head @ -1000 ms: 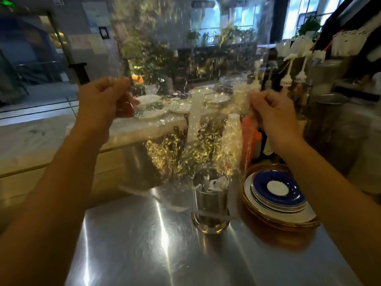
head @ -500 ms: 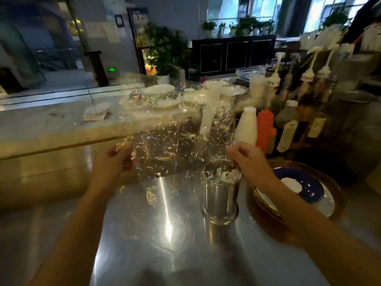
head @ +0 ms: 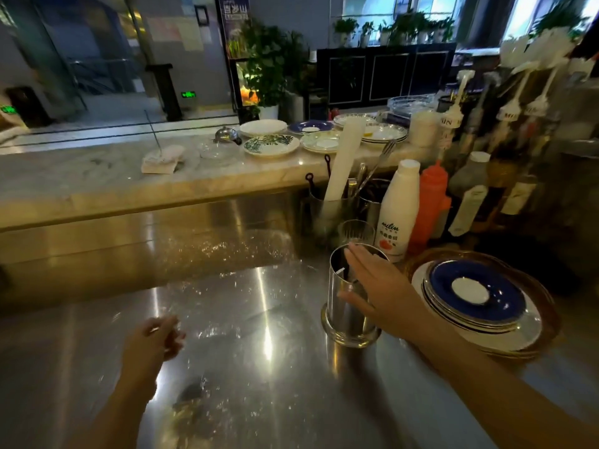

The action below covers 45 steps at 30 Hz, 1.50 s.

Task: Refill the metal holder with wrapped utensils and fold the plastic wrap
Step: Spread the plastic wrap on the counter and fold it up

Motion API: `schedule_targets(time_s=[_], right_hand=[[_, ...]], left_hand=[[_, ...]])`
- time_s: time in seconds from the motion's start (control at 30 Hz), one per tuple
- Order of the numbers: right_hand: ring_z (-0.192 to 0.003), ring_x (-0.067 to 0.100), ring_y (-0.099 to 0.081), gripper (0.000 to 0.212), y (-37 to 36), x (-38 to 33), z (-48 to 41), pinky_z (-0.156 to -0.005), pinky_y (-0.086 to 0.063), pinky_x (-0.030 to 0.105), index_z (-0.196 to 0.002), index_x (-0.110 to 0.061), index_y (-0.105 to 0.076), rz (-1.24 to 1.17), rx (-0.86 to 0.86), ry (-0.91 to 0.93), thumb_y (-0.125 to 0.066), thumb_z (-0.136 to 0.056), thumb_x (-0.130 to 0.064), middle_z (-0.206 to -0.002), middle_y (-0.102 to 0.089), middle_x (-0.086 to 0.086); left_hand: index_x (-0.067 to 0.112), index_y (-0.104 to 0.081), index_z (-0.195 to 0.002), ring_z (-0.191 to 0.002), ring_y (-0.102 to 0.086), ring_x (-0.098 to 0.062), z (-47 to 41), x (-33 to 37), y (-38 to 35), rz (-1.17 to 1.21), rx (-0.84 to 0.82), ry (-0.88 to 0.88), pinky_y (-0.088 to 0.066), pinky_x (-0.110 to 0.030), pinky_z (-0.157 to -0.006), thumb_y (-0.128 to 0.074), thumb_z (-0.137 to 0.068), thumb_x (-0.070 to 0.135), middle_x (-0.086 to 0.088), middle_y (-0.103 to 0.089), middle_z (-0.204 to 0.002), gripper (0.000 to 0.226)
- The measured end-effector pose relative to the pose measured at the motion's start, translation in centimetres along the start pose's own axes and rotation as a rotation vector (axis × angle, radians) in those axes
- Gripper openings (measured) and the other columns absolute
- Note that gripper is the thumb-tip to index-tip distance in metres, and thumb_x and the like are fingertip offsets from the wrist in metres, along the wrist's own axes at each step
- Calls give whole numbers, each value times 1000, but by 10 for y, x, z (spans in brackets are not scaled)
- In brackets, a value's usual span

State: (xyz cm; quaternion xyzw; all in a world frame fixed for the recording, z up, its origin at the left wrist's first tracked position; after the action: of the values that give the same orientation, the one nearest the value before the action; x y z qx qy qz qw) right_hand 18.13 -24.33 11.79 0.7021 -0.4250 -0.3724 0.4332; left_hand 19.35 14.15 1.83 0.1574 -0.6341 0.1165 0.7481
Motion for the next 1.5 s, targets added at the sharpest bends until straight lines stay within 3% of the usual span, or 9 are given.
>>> schedule_targets(time_s=[0.1, 0.23, 0.37, 0.5, 0.63, 0.93, 1.07, 1.27, 1.5], right_hand=[[-139, 11, -3, 70, -14, 4, 0, -109, -5, 30, -143, -17, -13, 84, -81, -1, -28, -88, -58, -154, -13, 2], [-141, 16, -12, 64, -22, 9, -8, -112, -12, 32, -142, -20, -18, 115, -192, 0, -42, -90, -46, -155, -15, 2], [-136, 21, -29, 62, -1, 7, -9, -108, -23, 36, -139, -21, -28, 12, -67, -6, -53, -86, -40, -150, -30, 4], [-127, 21, -44, 55, 9, -15, -5, -99, -33, 36, -134, -20, -41, 1, -15, 159, -59, -83, -31, -140, -47, 5], [-126, 19, -44, 50, 1, -15, -3, -100, -27, 33, -133, -21, -42, 21, -73, 172, -54, -86, -36, -137, -50, 1], [-132, 18, -37, 52, -6, 5, 4, -105, -24, 30, -134, -18, -40, -28, -100, 101, -55, -86, -32, -143, -43, 4], [-114, 29, -57, 41, 15, 4, 10, -94, -47, 44, -118, -9, -56, -55, 95, 95, -65, -80, -20, -122, -62, 13], [-85, 28, -67, 30, 35, -31, 22, -79, -52, 37, -95, -2, -67, -84, 285, 230, -47, -86, -23, -92, -71, 16], [-64, 18, -66, 18, 7, -71, 20, -58, -52, 24, -89, -5, -68, -246, 166, 294, -53, -82, -10, -78, -72, 9]], left_hand=[[1, -60, -83, -49, -55, -19, 6, -37, 7, -64, -6, 84, -45, -25, -49, -54, -90, 9, -16, -56, -63, 11], [-2, -61, -80, -52, -51, -26, 12, -68, 14, -95, 20, 148, -47, -23, -43, -59, -86, 9, -19, -56, -67, 12], [0, -60, -75, -33, -56, -19, 13, -76, 16, -79, 51, 160, -47, -23, -31, -61, -84, 6, -16, -62, -54, 12], [-4, -61, -80, -43, -56, -24, 10, -83, 16, -92, 36, 154, -48, -27, -44, -60, -86, 8, -19, -64, -56, 13], [-1, -61, -76, -52, -59, -29, 5, -92, 18, -118, 45, 129, -49, -35, -55, -60, -86, 7, -10, -63, -45, 13], [1, -61, -79, -57, -61, -32, 2, -101, 19, -142, 69, 79, -50, -32, -54, -60, -87, 12, -25, -66, -64, 14], [4, -60, -78, -55, -58, -29, 7, -98, 17, -140, 57, 78, -43, -27, -48, -57, -88, 15, -24, -65, -65, 15], [11, -64, -77, -53, -58, -25, 17, -93, 18, -172, 72, 62, -45, -28, -49, -56, -89, 21, -18, -67, -63, 18], [22, -66, -75, -53, -64, -21, 27, -93, 28, -194, 111, 52, -48, -24, -41, -56, -88, 25, -11, -70, -63, 17]])
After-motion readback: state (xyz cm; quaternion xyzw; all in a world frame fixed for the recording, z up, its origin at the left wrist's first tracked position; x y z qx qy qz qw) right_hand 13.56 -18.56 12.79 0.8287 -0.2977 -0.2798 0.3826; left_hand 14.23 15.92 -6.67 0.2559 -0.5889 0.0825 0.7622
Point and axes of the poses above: each hand's wrist, its own z-axis away from the middle knuckle, its own y-axis out of the back of the hand, x = y × z, the point moved 9 cm from there along -z, towards the middle knuckle
